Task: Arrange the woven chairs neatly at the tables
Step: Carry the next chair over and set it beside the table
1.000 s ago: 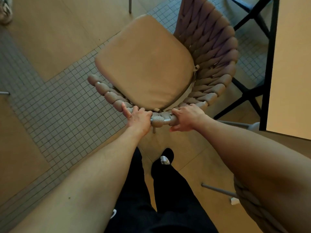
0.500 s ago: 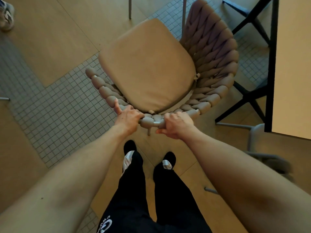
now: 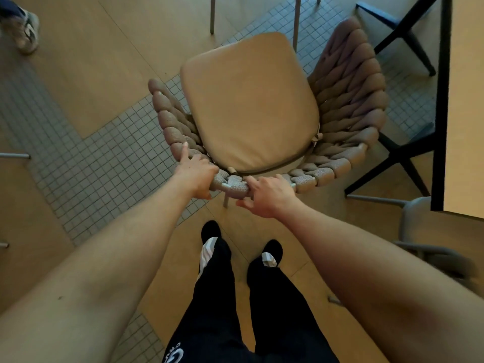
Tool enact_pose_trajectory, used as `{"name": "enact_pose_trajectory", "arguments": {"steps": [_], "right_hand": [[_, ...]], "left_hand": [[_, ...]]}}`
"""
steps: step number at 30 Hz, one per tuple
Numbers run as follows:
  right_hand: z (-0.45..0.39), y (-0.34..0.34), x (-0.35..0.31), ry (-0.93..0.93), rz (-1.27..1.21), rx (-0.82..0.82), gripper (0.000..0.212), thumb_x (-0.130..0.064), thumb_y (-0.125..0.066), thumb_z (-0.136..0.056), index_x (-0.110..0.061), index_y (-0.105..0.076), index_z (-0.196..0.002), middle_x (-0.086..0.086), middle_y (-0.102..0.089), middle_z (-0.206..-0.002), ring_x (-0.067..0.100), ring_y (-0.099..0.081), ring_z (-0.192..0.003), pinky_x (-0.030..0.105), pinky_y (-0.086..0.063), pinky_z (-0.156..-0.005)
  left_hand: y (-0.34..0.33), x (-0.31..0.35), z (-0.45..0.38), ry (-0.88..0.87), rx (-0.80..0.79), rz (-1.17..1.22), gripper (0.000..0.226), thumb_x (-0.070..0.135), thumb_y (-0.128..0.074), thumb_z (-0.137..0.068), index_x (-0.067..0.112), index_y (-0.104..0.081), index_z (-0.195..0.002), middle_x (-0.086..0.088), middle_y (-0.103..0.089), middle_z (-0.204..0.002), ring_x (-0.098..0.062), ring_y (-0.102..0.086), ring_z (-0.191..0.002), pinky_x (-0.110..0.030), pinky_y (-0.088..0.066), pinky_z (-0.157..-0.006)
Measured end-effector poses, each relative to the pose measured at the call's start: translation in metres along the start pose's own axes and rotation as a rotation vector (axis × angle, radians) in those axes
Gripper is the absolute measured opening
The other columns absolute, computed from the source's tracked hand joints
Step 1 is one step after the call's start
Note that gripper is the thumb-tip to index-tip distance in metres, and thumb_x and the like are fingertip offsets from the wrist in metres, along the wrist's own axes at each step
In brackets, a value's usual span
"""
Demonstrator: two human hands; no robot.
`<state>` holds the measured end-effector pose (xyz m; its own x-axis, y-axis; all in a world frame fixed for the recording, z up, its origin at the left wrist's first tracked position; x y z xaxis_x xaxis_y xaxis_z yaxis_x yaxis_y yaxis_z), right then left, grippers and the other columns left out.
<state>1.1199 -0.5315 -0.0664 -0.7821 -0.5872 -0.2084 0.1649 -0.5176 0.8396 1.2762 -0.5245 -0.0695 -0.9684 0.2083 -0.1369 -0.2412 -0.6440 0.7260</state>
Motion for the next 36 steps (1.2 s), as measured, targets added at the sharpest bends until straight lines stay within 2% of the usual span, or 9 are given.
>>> {"name": "enact_pose_trajectory", "arguments": {"steps": [3,6,10,13,17,19,21,30,36], "right_hand": [[0.007,-0.002,0.024,0.040,0.083,-0.072,0.060,-0.075,-0.048,-0.091,-0.024,-0.047,-0.122,0.004,-0.068,-0.119,0.030,-0.063,-0.114,0.044,-0.039,-0.092],[0.014,0.001,0.049,0.061,0.155,-0.102,0.065,-0.076,-0.047,-0.090,-0.024,-0.046,-0.128,0.004,-0.066,-0.124,0.028,-0.061,-0.118,0.044,-0.042,-0.098],[0.016,0.003,0.072,0.077,0.214,-0.146,0.070,-0.081,-0.046,-0.087,-0.026,-0.046,-0.131,0.005,-0.067,-0.126,0.028,-0.060,-0.120,0.045,-0.039,-0.101],[0.015,0.007,0.091,0.042,0.260,-0.172,0.078,-0.089,-0.044,-0.079,-0.030,-0.048,-0.130,0.002,-0.066,-0.125,0.027,-0.061,-0.119,0.045,-0.038,-0.099],[0.015,0.007,0.106,0.053,0.257,-0.116,0.074,-0.094,-0.039,-0.075,-0.029,-0.049,-0.110,0.001,-0.068,-0.110,0.028,-0.065,-0.105,0.045,-0.043,-0.084],[0.016,0.006,0.105,0.062,0.263,-0.071,0.073,-0.094,-0.039,-0.077,-0.028,-0.049,-0.109,0.002,-0.067,-0.108,0.029,-0.065,-0.103,0.043,-0.040,-0.078],[0.017,0.007,0.102,0.047,0.259,-0.055,0.073,-0.092,-0.039,-0.079,-0.028,-0.051,-0.111,0.003,-0.067,-0.109,0.030,-0.065,-0.102,0.044,-0.041,-0.081],[0.014,0.002,0.039,-0.162,0.001,-0.018,0.073,-0.087,-0.043,-0.084,-0.025,-0.057,-0.120,0.005,-0.069,-0.116,0.032,-0.064,-0.109,0.052,-0.041,-0.093],[-0.012,0.000,-0.005,-0.268,-0.199,-0.028,0.064,-0.079,-0.046,-0.089,-0.023,-0.053,-0.119,0.004,-0.067,-0.116,0.034,-0.061,-0.111,0.058,-0.038,-0.095]], "left_hand": [[0.002,0.031,0.001,-0.019,0.020,0.049,0.076,0.063,-0.069,-0.076,0.032,-0.044,-0.141,0.001,-0.059,-0.134,-0.028,-0.049,-0.129,-0.063,-0.011,-0.114],[0.009,0.065,0.001,-0.035,0.073,0.153,0.070,0.065,-0.070,-0.075,0.034,-0.048,-0.133,0.002,-0.062,-0.128,-0.027,-0.055,-0.122,-0.052,-0.030,-0.105],[0.012,0.096,0.000,0.013,0.103,0.238,0.066,0.063,-0.069,-0.078,0.034,-0.047,-0.134,0.003,-0.063,-0.123,-0.026,-0.058,-0.117,-0.051,-0.030,-0.101],[0.018,0.106,-0.001,0.046,0.164,0.285,0.060,0.057,-0.072,-0.080,0.033,-0.049,-0.130,0.002,-0.066,-0.118,-0.029,-0.060,-0.114,-0.046,-0.038,-0.094],[0.021,0.106,-0.007,-0.038,0.244,0.288,0.040,0.040,-0.063,-0.092,0.032,-0.049,-0.129,0.000,-0.064,-0.116,-0.031,-0.063,-0.107,-0.042,-0.047,-0.078],[0.021,0.105,-0.010,-0.100,0.233,0.264,0.042,0.039,-0.060,-0.093,0.034,-0.047,-0.133,0.001,-0.063,-0.117,-0.031,-0.063,-0.106,-0.041,-0.046,-0.074],[0.023,0.103,-0.010,-0.143,0.224,0.232,0.039,0.041,-0.059,-0.094,0.034,-0.048,-0.131,0.003,-0.064,-0.115,-0.029,-0.064,-0.103,-0.041,-0.046,-0.072],[0.018,0.042,-0.001,-0.200,0.164,0.094,0.039,0.034,-0.054,-0.095,0.041,-0.044,-0.133,0.005,-0.062,-0.116,-0.020,-0.061,-0.108,-0.041,-0.052,-0.077],[0.024,-0.011,-0.006,-0.113,0.226,-0.043,0.042,0.034,-0.054,-0.097,0.046,-0.048,-0.137,0.009,-0.062,-0.130,-0.020,-0.056,-0.117,-0.039,-0.041,-0.099]]}}
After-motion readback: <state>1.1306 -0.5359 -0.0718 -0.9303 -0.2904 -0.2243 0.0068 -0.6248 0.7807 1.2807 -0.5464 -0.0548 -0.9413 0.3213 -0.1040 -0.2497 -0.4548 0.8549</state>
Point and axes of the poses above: each hand's wrist, its own z-axis away from the middle knuckle, its own y-axis out of the back of the hand, x = y × z, the point moved 8 cm from there along -z, towards the middle knuckle
